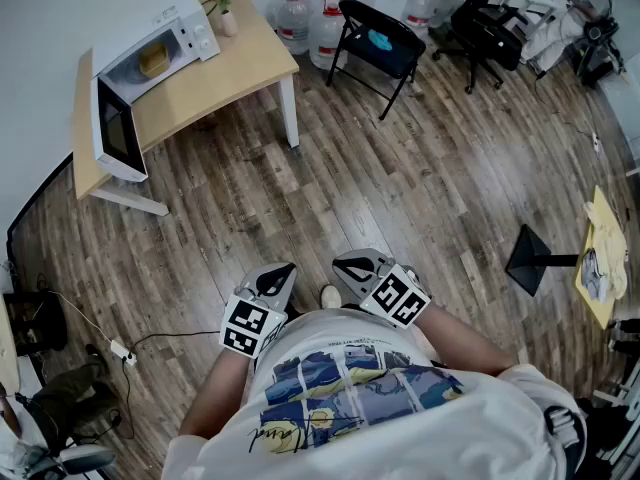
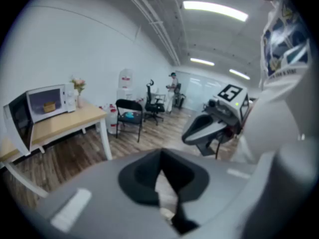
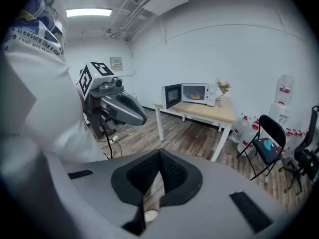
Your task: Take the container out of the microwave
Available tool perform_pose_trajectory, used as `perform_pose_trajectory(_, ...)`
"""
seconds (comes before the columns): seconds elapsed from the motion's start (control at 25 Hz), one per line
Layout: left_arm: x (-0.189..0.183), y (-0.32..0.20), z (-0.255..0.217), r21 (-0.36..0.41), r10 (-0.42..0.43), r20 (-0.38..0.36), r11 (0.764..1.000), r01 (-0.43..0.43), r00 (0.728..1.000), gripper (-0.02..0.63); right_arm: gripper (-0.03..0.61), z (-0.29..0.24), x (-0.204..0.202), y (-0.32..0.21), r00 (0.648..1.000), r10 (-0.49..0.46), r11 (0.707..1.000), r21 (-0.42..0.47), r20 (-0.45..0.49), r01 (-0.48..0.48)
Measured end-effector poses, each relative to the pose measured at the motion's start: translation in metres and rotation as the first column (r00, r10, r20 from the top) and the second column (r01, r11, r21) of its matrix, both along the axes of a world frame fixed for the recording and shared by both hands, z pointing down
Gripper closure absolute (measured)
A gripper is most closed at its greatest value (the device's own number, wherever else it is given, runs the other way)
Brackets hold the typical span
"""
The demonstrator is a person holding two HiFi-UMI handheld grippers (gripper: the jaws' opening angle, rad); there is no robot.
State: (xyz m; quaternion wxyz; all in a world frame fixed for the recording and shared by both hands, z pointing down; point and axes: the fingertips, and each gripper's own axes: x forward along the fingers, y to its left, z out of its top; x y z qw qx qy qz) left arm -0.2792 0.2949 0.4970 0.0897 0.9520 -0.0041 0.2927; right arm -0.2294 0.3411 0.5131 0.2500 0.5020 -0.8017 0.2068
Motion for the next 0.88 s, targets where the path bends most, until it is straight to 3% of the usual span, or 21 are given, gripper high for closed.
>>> perform_pose_trajectory(0.2,0.018,0.008,-0.002,0.007,-0.016,-0.004,1.000,0.016,1.000,0.604,0.572,0.001,0.009,0.010,1.000,-0.008,1.000,0.007,0.030,0.008)
perform_pose_trajectory(0.4,0.034,-0.008,-0.008,-0.009,-0.026,-0.029,1.000,0.026,0.999,0.604,0.572,0.001,0.026,-0.015,1.000,-0.023,1.000,0.016,0.020,0.023)
perform_pose_trajectory(0.64,0.058,-0.079,0.008,0.001,-0.004,-0.020,1.000,0.004,1.000,0.604,0.572,-0.006,0.066,-0.078,0.999,0.044,0.999,0.024,-0.006,-0.044)
perform_pose_trajectory(0.88,0.107,-0.159,-0.013,0.037,0.030,-0.088,0.999,-0.026,0.996,0.604,0.571,-0.021,0.103,-0.155,0.996,0.065,0.997,0.035,-0.067,-0.062)
